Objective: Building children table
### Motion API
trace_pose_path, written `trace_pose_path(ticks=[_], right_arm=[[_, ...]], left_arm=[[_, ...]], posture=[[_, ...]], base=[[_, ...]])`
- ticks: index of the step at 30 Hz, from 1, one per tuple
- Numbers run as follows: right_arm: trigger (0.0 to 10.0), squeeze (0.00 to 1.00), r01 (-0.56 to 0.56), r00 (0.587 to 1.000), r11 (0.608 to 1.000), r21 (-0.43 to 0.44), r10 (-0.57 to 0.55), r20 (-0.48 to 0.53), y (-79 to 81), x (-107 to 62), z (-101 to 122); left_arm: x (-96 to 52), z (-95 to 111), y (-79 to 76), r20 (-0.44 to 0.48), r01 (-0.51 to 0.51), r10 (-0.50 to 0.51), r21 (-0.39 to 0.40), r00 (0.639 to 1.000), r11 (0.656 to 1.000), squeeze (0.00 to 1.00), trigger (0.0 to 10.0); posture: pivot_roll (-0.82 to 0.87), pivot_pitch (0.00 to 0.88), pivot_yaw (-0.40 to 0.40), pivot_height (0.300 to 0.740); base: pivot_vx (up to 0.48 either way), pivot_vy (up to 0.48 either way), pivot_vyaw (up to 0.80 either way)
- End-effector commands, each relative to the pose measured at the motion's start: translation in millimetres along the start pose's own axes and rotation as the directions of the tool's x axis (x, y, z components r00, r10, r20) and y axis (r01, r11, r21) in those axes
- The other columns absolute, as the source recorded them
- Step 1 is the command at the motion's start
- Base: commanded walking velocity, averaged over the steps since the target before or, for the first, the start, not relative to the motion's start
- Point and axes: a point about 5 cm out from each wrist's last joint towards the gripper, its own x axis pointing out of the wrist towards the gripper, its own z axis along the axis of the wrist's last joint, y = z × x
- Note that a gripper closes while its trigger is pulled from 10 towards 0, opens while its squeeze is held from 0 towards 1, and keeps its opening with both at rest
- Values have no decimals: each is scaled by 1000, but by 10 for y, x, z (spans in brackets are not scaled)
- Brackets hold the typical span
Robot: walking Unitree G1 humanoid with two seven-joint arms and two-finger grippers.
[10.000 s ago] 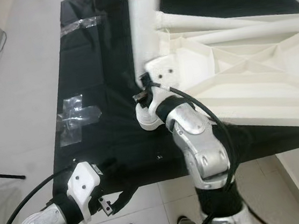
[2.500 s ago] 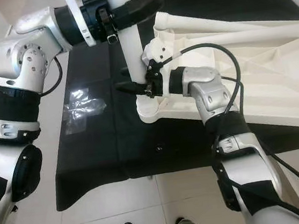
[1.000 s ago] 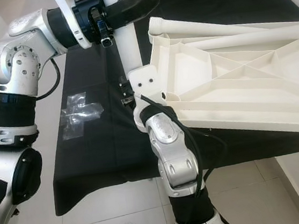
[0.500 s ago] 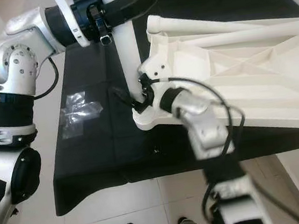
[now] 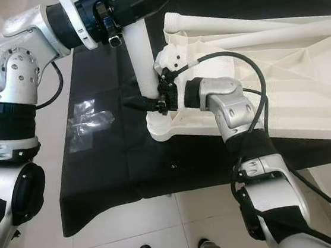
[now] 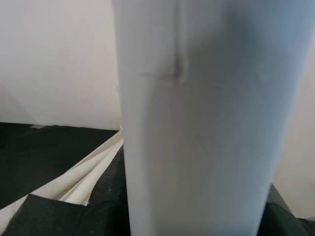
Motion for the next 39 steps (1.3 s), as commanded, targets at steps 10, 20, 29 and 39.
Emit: trace_pose_path(ticks=[10,20,29,39], right_arm=[[0,0,14,999,1000,-3,-14,30,-19,82,-13],[0,0,231,973,973,23,-232,20,61,-12,-191],[0,0,825,524,556,-99,-819,-234,521,29,-692],[0,0,823,554,569,0,-802,-222,624,216,-644]], left_arm=[[154,-113,-59,-10,46,-46,-35,999,998,1000,10000],[141,-70,-13,5,10,-10,-39,1000,999,1000,10000],[81,-67,15,-6,-7,7,-45,1000,999,0,10000],[45,-129,8,-30,-14,13,-40,999,999,0,10000]], posture=[[-24,242,129,740],[-44,238,127,740],[-52,237,111,740],[-54,211,103,740]], base=[[0,0,0],[0,0,0],[0,0,0],[0,0,0]])
